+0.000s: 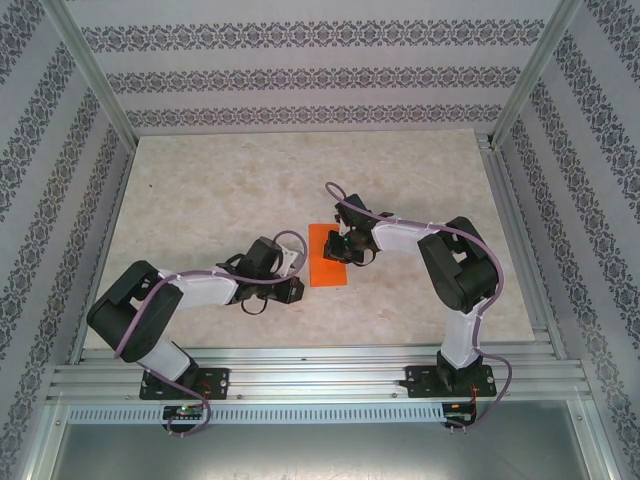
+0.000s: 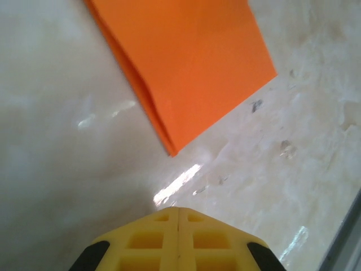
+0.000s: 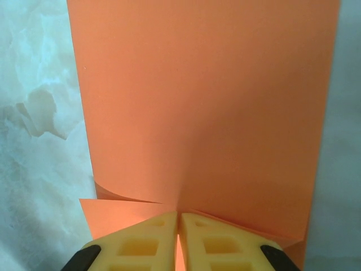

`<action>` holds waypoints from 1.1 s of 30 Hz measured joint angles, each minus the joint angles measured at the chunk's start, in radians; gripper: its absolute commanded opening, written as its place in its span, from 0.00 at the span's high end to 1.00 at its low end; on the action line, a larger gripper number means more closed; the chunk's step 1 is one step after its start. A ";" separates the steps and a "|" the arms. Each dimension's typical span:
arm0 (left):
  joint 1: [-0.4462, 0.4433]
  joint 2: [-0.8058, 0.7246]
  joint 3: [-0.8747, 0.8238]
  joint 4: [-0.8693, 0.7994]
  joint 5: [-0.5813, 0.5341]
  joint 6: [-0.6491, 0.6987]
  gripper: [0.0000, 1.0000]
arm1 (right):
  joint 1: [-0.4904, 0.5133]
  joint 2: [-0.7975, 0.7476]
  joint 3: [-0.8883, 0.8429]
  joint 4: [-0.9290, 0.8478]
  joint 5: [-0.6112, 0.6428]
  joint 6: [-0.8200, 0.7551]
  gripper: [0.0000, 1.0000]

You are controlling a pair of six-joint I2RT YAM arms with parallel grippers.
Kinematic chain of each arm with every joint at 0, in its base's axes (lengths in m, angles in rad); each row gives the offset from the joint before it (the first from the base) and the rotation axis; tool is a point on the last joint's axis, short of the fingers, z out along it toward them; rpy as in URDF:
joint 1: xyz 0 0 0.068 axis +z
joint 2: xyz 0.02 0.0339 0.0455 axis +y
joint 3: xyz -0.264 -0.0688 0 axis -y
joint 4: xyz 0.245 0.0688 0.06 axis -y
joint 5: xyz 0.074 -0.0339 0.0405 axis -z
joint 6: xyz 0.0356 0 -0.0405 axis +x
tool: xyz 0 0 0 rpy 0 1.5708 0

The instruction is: Fold a paper plane with a square sheet of paper (fold left side to right side)

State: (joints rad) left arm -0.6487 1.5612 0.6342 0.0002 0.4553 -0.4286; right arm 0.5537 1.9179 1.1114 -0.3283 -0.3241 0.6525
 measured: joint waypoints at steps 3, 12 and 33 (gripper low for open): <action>0.001 0.011 0.097 -0.017 0.028 0.001 0.94 | 0.000 0.000 0.001 -0.001 0.000 0.000 0.88; 0.001 0.193 0.198 0.000 0.067 0.005 0.94 | 0.000 0.000 0.001 -0.001 -0.002 0.000 0.87; -0.002 0.223 0.174 0.019 0.041 0.036 0.95 | 0.021 -0.105 0.024 -0.192 -0.136 -0.174 0.91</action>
State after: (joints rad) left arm -0.6506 1.7840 0.8078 0.0189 0.4961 -0.3927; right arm 0.5743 1.8130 1.1355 -0.5198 -0.4599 0.4786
